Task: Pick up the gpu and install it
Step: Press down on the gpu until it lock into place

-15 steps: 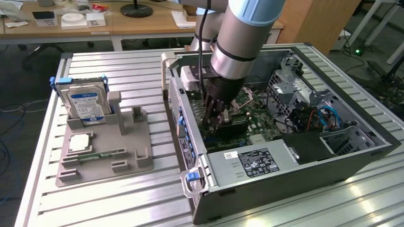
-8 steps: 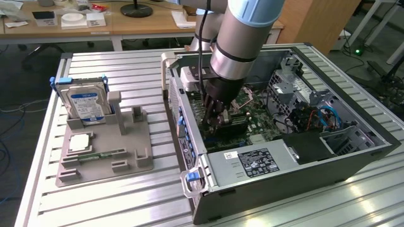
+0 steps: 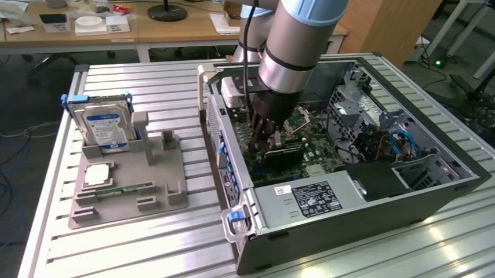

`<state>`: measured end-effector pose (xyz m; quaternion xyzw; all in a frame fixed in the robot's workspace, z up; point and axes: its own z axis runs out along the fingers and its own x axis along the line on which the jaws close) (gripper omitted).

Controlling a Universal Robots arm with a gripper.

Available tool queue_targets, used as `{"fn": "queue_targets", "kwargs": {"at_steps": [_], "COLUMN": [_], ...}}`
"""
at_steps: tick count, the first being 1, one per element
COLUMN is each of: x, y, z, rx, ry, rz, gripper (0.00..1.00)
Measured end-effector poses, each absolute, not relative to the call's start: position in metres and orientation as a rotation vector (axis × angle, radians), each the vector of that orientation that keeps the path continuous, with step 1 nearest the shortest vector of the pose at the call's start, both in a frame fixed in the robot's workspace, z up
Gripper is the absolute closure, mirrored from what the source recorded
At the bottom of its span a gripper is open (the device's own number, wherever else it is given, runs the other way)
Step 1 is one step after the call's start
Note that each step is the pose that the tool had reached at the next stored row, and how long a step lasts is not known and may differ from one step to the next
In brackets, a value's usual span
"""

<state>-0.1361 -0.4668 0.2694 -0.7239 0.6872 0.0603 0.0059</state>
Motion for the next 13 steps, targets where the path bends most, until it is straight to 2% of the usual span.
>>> {"fn": "queue_targets", "kwargs": {"at_steps": [7, 13], "x": [-0.1354, -0.1353], "y": [-0.4667, -0.4668], "z": [0.2694, 0.2694], "rx": [-2.254, -2.254], "ry": [2.137, 2.136], "rz": [0.156, 0.154], "gripper": [0.89, 0.89]}}
